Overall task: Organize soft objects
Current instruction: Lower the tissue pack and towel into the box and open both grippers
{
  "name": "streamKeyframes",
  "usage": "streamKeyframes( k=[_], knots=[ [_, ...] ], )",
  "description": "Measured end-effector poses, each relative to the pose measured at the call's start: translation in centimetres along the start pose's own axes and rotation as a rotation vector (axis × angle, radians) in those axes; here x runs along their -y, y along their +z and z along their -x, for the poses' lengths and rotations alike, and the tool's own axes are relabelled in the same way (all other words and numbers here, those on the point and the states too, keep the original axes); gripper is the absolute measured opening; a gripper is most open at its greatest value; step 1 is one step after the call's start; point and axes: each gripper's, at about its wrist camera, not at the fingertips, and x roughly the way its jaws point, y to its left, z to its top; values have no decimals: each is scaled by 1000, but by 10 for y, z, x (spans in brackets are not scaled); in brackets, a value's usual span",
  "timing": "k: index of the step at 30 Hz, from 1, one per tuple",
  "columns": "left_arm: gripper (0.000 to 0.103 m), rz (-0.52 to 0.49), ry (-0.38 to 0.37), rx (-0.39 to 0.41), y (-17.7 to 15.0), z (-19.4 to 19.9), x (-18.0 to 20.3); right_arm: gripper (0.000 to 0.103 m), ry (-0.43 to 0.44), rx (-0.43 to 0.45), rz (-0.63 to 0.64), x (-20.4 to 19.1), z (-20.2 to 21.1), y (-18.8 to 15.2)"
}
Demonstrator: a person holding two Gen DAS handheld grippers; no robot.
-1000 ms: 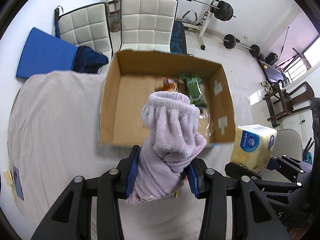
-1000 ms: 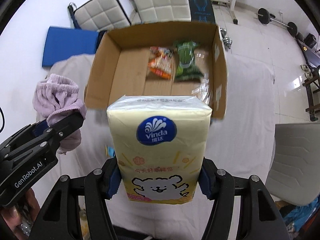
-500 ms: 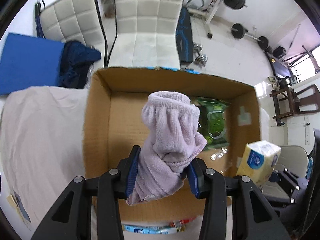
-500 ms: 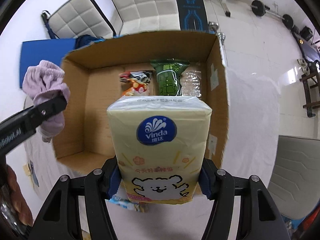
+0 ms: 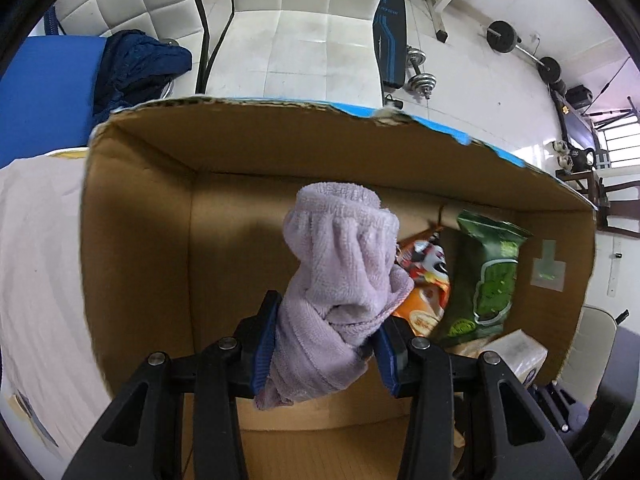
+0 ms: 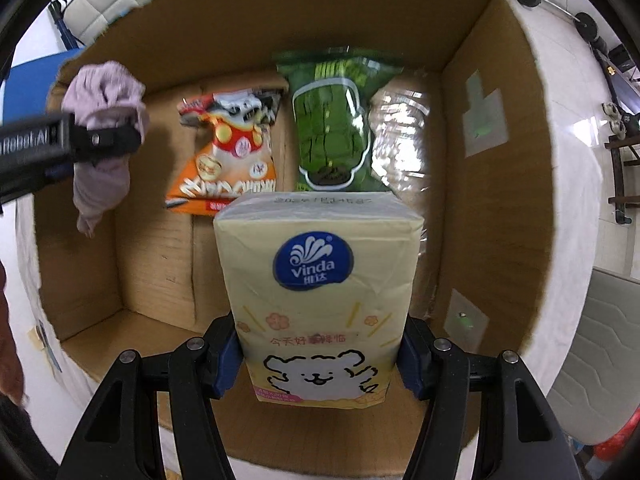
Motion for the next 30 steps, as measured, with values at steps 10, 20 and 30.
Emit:
streamKeyframes(
  k=[10, 20, 30],
  knots=[
    [43, 14, -10, -42, 15, -14, 0, 66, -37, -77, 14, -2, -37, 5],
    [89, 58, -35, -24, 12, 0, 1, 83, -7, -60, 14, 0, -19, 8],
    [103, -24, 27, 135, -27, 55, 13, 103, -15, 29, -17, -5, 13, 0]
  ],
)
